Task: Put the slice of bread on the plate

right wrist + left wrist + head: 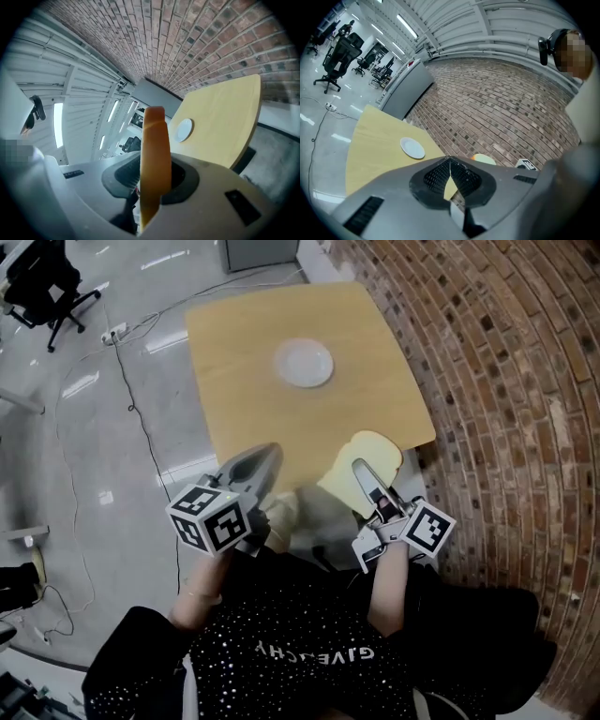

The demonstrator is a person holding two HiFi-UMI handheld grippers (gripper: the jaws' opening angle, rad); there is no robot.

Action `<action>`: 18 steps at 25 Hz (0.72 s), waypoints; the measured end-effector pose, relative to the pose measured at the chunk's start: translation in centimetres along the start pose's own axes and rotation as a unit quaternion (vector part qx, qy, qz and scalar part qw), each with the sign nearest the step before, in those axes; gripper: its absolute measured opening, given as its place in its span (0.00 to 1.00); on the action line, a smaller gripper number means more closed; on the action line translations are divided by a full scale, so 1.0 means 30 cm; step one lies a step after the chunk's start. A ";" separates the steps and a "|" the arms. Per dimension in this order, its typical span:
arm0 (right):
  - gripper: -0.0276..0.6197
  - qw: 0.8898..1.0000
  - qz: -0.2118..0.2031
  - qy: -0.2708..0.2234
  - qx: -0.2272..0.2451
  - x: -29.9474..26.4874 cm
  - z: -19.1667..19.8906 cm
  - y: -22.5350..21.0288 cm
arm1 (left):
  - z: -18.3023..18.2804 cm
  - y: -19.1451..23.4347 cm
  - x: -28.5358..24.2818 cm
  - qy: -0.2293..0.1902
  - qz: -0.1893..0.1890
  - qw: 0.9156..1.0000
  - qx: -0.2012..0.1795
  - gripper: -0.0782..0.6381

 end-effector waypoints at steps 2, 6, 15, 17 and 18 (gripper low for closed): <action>0.19 1.000 0.006 0.014 0.004 -0.047 -0.063 -0.030 | -0.037 0.027 -0.050 -0.004 -0.004 1.000 0.006 0.13; 0.19 0.999 0.013 0.043 0.008 -0.163 -0.198 -0.081 | -0.106 0.103 -0.162 -0.003 -0.018 1.000 0.024 0.13; 0.19 0.983 0.039 0.171 0.045 -0.538 -0.446 -0.284 | -0.241 0.311 -0.356 -0.009 -0.041 0.997 0.061 0.13; 0.19 0.977 0.021 0.205 0.049 -0.646 -0.479 -0.303 | -0.249 0.346 -0.378 -0.016 -0.045 0.996 0.074 0.13; 0.19 0.975 0.018 0.218 0.046 -0.694 -0.489 -0.314 | -0.249 0.362 -0.386 -0.019 -0.046 0.996 0.080 0.13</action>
Point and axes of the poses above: the fingertips, and each gripper's own axes: x backward along the fingers, y to its left, z out of its underside, the point moved 5 cm from there along x, backward along the fingers, and after that the axes turned 6 degrees about y, right-handed, at the moved point
